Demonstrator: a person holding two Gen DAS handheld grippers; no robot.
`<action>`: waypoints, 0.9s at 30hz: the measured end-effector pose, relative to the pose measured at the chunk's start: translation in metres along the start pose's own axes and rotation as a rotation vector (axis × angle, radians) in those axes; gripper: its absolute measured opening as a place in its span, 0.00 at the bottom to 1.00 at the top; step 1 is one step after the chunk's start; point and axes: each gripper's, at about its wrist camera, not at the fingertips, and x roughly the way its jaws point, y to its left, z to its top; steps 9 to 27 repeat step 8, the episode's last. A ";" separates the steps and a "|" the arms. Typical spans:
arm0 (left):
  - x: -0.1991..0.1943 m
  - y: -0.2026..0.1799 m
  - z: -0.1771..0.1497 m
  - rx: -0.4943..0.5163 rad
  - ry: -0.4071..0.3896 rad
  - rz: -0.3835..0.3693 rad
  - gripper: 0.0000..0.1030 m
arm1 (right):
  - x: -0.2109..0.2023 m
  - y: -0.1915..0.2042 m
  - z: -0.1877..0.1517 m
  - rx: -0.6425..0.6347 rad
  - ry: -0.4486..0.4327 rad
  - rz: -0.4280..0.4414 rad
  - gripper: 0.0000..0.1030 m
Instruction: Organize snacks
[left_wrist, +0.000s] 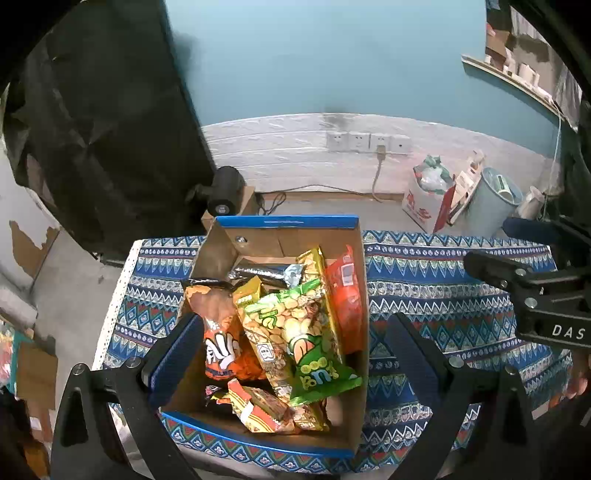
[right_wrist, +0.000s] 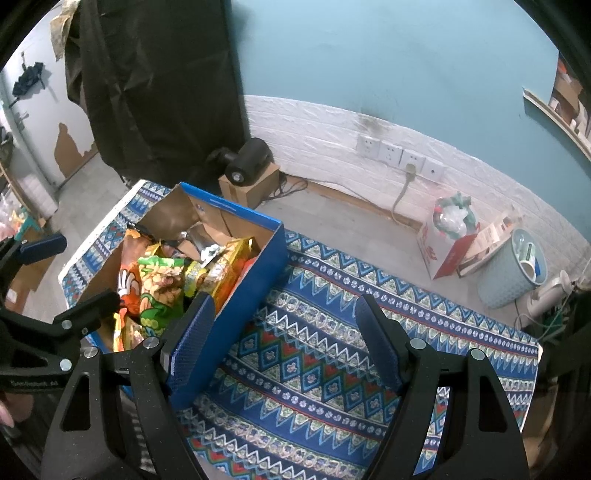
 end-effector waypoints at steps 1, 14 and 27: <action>0.000 -0.001 -0.001 0.006 -0.003 0.006 0.97 | 0.000 0.000 0.000 -0.001 0.001 -0.001 0.75; -0.004 -0.003 0.000 0.009 -0.018 0.017 0.97 | 0.002 0.001 0.000 0.001 0.006 -0.005 0.75; -0.004 -0.003 0.000 0.009 -0.018 0.017 0.97 | 0.002 0.001 0.000 0.001 0.006 -0.005 0.75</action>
